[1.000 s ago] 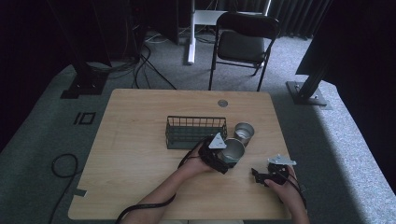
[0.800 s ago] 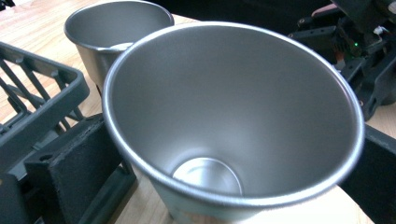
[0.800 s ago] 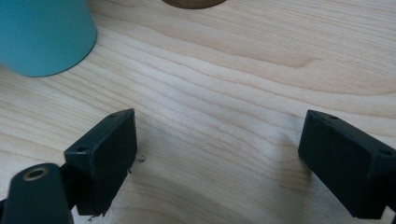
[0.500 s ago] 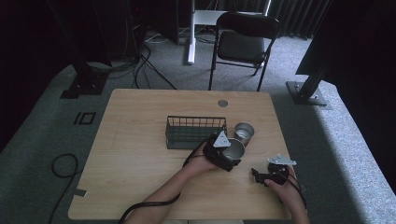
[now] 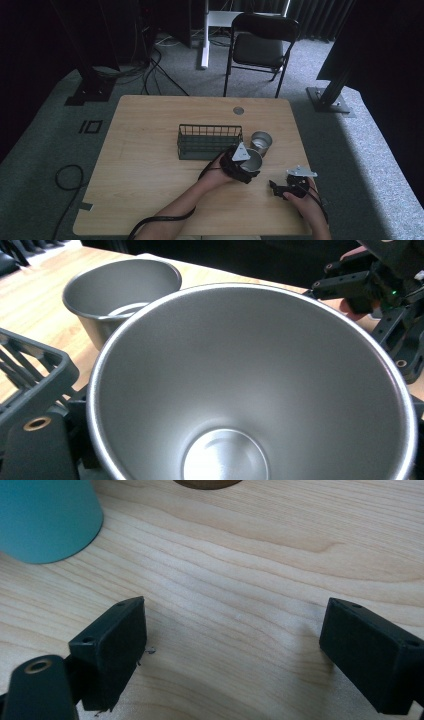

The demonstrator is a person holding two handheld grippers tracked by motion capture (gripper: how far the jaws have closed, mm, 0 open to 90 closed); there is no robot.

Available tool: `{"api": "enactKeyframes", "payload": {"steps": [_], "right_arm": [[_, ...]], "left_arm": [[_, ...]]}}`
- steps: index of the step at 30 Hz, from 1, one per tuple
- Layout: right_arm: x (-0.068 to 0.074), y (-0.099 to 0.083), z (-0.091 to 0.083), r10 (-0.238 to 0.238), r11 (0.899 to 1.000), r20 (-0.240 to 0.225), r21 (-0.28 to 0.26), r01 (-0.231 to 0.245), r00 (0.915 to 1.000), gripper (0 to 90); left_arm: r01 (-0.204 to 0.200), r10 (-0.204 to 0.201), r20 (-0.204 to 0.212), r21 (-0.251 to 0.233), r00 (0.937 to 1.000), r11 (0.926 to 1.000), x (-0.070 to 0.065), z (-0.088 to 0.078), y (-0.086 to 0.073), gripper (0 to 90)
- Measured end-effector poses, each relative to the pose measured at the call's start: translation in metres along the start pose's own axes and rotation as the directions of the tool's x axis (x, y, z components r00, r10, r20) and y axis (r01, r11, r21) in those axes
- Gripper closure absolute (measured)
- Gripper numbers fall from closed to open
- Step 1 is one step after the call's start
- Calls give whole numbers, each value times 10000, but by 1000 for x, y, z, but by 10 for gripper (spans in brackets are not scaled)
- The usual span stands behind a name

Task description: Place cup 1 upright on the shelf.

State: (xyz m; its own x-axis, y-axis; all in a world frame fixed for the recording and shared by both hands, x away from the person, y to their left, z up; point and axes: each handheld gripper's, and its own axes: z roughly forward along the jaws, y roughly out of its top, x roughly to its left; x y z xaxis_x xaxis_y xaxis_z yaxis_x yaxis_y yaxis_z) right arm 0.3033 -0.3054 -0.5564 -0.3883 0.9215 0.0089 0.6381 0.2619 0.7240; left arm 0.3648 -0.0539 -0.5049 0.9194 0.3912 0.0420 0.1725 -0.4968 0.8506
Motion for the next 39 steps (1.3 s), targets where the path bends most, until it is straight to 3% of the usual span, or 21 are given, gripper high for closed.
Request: {"api": "enactKeyframes", "payload": {"steps": [8, 16, 31, 39], "right_arm": [[0, 0, 0, -3, 10000, 5, 0, 3, 10000, 113], [0, 0, 0, 2, 10000, 6, -1, -2, 10000, 113], [0, 0, 0, 2, 10000, 5, -2, -2, 10000, 113], [0, 0, 0, 3, 10000, 4, 2, -3, 10000, 112]], "left_arm": [[257, -257, -38, -23, 9997, 9997, 0, -6, 5, 138], [84, -83, 33, -38, 10000, 10000, -5, -16, 14, 138], [-10, 3, -195, -316, 9998, 9995, -6, -45, 36, 138], [27, -49, -402, -557, 9992, 9984, 3, -66, 46, 138]]}}
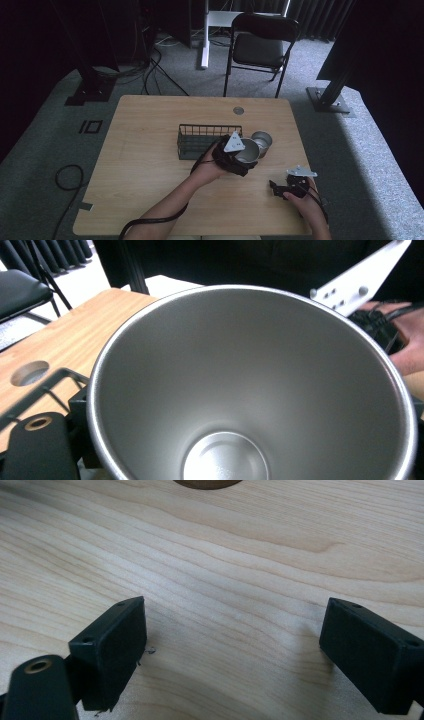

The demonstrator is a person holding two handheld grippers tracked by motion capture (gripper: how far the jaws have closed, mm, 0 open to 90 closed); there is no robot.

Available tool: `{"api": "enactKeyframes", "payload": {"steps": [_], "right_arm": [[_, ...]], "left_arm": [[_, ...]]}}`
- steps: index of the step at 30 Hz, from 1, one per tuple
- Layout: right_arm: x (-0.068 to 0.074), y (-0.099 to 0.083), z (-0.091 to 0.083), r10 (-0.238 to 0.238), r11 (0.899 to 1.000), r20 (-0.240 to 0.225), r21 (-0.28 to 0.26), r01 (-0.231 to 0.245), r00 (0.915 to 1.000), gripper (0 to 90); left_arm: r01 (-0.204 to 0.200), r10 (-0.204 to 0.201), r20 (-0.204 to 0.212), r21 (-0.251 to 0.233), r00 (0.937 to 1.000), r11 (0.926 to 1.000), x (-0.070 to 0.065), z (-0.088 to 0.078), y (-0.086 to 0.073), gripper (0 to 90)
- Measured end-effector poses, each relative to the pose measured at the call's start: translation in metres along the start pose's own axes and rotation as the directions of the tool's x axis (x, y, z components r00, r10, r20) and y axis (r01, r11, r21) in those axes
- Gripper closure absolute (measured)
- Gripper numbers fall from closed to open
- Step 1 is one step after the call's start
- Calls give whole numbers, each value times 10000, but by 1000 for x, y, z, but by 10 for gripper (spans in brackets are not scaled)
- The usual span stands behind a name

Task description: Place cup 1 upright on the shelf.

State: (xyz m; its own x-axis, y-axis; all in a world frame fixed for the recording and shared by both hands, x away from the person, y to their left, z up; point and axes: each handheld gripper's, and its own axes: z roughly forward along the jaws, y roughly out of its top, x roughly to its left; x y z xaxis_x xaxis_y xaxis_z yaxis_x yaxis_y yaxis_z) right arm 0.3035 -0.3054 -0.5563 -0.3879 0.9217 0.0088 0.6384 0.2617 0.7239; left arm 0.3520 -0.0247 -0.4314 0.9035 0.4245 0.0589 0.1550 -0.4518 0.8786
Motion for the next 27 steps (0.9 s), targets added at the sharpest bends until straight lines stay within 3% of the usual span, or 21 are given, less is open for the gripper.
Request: {"api": "enactKeyframes", "payload": {"steps": [14, 27], "right_arm": [[0, 0, 0, 1, 10000, 0, 0, -1, 10000, 112], [0, 0, 0, -2, 10000, 4, 3, 2, 10000, 113]], "left_arm": [[126, -142, -515, -299, 9986, 9995, 11, -28, 18, 138], [387, -444, -1314, -456, 9903, 9982, 28, -52, 23, 138]]}}
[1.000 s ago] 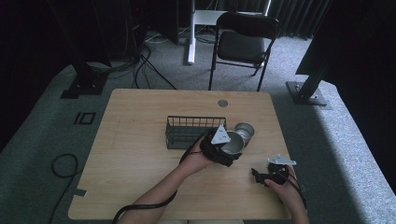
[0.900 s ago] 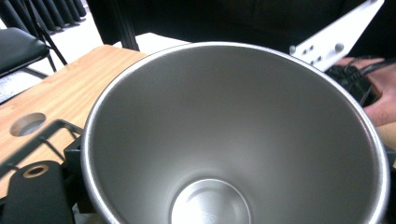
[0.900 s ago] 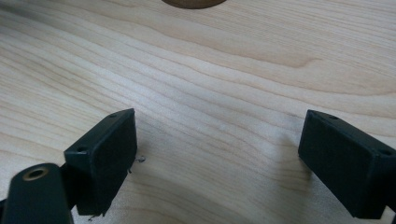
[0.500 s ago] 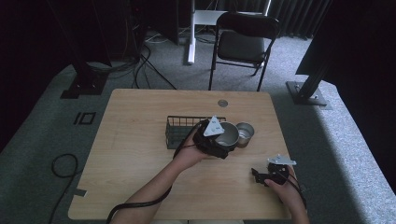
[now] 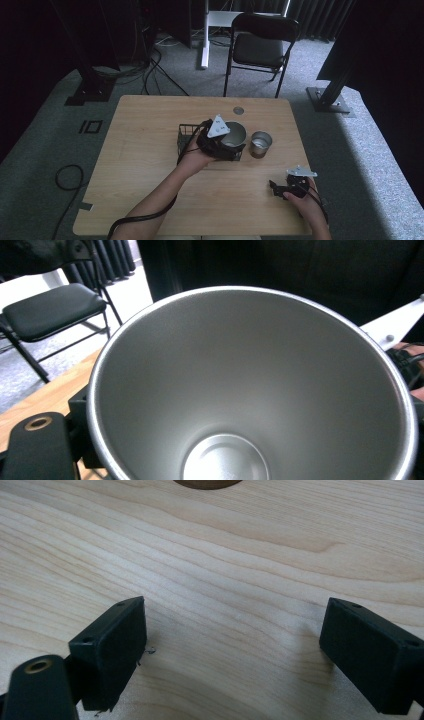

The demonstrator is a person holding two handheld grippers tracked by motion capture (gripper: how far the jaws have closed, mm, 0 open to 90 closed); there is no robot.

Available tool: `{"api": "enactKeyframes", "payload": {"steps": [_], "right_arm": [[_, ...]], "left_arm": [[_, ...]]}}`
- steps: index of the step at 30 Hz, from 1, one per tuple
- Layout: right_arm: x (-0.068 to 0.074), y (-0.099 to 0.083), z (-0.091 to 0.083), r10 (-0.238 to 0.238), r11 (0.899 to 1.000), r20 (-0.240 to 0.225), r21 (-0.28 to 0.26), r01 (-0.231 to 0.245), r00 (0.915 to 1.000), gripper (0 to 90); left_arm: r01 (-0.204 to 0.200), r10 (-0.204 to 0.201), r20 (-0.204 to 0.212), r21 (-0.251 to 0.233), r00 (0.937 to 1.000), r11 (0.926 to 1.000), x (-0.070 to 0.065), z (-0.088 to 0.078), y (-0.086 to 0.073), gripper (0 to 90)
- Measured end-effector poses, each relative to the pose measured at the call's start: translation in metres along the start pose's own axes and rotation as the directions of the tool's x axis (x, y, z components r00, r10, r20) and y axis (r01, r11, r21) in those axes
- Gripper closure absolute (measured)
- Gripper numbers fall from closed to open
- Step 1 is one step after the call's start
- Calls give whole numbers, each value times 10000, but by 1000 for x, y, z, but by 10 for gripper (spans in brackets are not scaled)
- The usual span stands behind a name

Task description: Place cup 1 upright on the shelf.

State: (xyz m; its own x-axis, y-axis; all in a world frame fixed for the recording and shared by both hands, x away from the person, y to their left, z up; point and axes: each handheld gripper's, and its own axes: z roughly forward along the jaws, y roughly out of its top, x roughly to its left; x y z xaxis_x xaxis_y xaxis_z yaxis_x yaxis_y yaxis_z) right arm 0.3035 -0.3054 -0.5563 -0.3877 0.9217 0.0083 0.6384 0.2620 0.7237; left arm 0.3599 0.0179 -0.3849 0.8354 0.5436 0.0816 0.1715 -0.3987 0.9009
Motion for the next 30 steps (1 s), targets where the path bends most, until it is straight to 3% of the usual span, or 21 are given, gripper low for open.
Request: {"api": "enactKeyframes", "payload": {"steps": [9, 17, 23, 30], "right_arm": [[0, 0, 0, -10, 10000, -2, -6, 10, 10000, 112], [0, 0, 0, -13, 10000, 2, -8, 13, 10000, 112], [0, 0, 0, -4, 10000, 2, -3, 4, 10000, 112], [0, 0, 0, -7, 10000, -2, -3, 7, 10000, 112]], "left_arm": [[402, -410, -572, -148, 9975, 9991, 17, -17, -2, 138], [784, -810, -1253, -256, 9888, 9966, 32, -28, -8, 138], [1116, -1158, -1861, -332, 9757, 9932, 41, -32, -19, 139], [1687, -1754, -2669, -481, 9476, 9845, 53, -34, -37, 138]]}}
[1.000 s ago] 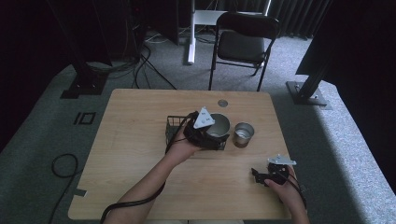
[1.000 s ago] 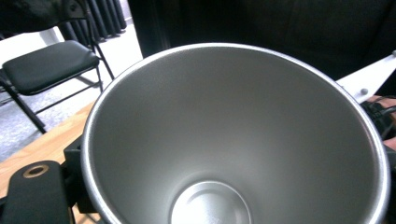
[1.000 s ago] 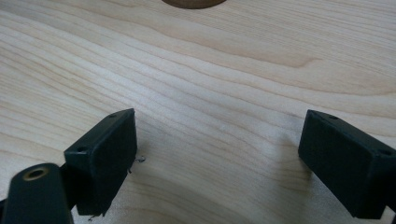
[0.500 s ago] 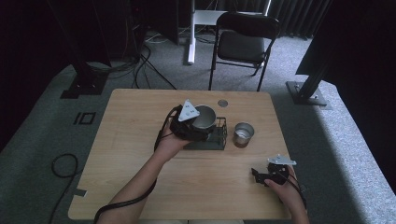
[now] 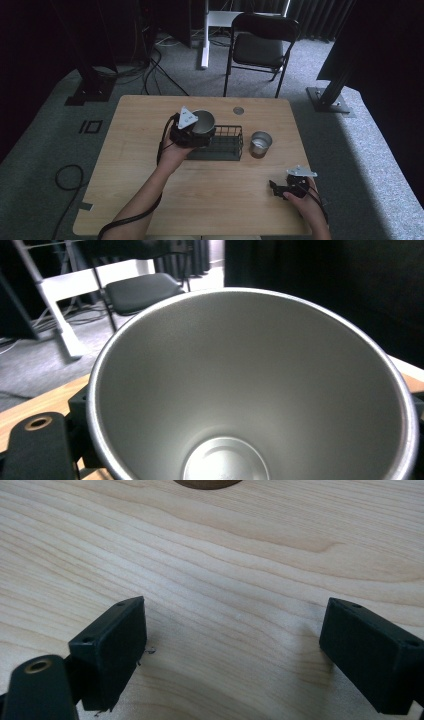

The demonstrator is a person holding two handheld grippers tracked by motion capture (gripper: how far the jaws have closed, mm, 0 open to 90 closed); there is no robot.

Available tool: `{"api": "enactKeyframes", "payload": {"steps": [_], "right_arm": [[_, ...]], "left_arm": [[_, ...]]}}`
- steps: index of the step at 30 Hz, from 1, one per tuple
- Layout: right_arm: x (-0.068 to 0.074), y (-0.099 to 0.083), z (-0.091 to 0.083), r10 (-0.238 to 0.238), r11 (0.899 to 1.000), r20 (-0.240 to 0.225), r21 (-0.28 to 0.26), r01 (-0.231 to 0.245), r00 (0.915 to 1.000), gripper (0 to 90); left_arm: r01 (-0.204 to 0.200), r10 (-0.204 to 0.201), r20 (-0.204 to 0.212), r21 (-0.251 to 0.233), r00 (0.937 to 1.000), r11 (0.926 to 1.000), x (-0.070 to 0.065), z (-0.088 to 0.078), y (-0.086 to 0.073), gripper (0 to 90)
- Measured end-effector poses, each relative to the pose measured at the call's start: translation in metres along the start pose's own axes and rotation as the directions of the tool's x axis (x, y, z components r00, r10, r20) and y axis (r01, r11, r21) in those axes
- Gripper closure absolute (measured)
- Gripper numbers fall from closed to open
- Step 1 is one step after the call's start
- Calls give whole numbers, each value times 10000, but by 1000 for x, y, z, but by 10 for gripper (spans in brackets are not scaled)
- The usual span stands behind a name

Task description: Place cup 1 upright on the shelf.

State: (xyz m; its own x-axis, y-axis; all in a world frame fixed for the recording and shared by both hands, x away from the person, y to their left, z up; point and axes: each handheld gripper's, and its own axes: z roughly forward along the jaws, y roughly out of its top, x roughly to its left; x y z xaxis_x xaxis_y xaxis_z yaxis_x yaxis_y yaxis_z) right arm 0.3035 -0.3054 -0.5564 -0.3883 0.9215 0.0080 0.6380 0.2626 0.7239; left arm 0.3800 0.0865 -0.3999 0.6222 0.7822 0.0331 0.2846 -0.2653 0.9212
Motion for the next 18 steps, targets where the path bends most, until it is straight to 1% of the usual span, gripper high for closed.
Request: {"api": "enactKeyframes", "payload": {"steps": [3, 5, 7, 8, 10, 15, 17, 18], "right_arm": [[0, 0, 0, -12, 10000, 7, -3, 12, 10000, 113], [0, 0, 0, 6, 10000, -1, 2, -6, 10000, 113], [0, 0, 0, 5, 10000, -1, 6, -5, 10000, 113], [0, 0, 0, 5, 10000, -1, 5, -5, 10000, 112], [0, 0, 0, 7, 10000, -1, 2, -7, 10000, 113], [0, 0, 0, 7, 10000, -1, 7, -7, 10000, 113], [0, 0, 0, 6, 10000, -2, 6, -6, 10000, 112], [0, 0, 0, 7, 10000, -1, 8, -7, 10000, 113]], "left_arm": [[259, -257, -384, 34, 9989, 9997, 6, 2, -8, 138], [435, -433, -506, 19, 9978, 9991, 10, 4, -14, 138], [606, -615, -563, -163, 9965, 9980, 13, 4, -17, 139], [598, -610, -669, -202, 9959, 9980, 14, 4, -17, 138], [618, -634, -749, -235, 9952, 9978, 16, 6, -18, 138], [817, -832, -739, -236, 9938, 9964, 22, 13, -15, 138], [912, -929, -865, -237, 9919, 9956, 25, 15, -14, 138], [970, -984, -797, -203, 9920, 9951, 27, 17, -14, 138]]}}
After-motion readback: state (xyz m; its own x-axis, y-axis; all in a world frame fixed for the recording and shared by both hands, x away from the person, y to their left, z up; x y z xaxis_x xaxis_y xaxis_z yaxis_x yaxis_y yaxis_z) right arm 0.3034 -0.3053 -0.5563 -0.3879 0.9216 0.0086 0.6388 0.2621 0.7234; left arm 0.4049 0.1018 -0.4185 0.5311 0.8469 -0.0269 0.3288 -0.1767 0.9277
